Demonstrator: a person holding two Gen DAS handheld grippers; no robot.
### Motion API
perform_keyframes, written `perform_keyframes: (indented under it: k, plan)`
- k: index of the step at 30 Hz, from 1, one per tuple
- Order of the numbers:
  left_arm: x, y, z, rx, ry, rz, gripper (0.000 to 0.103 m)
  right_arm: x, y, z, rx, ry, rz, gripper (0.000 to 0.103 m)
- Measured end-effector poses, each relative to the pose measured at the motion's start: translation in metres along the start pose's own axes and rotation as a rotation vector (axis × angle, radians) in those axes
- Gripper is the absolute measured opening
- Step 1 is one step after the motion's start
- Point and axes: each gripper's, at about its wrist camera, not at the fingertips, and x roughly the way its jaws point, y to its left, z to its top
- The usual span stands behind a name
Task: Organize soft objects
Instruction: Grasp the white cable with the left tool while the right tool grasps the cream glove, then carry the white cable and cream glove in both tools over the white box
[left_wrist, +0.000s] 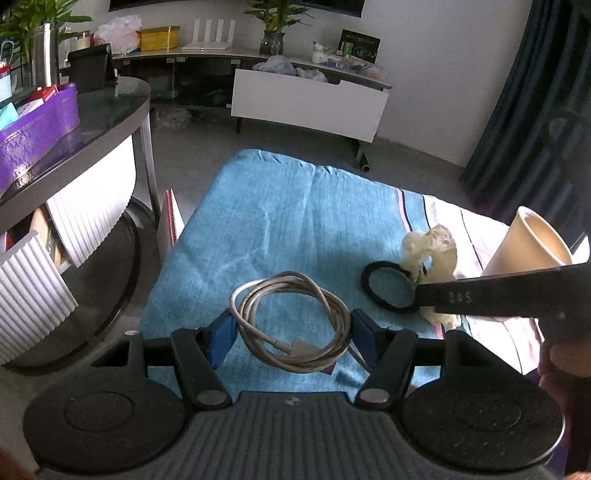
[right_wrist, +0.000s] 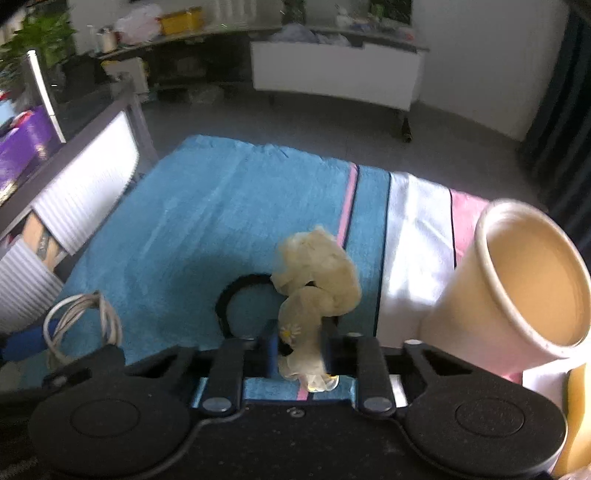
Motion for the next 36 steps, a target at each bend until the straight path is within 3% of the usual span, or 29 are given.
perform_keyframes:
  k: [7,21,36]
  plan:
    - [-0.014,-0.002,0.006,-0.010,-0.033,0.012,0.067,-0.052,-0.004,-0.006,-0.040,-0.121,0.034,0.020]
    - [-0.084,-0.037,0.015,0.005,-0.122,-0.011,0.067,-0.170,-0.024,-0.043,-0.044,-0.297,0.072,0.020]
    - [-0.126,-0.076,-0.003,0.062,-0.135,-0.050,0.067,-0.229,-0.058,-0.083,0.009,-0.365,0.046,0.020]
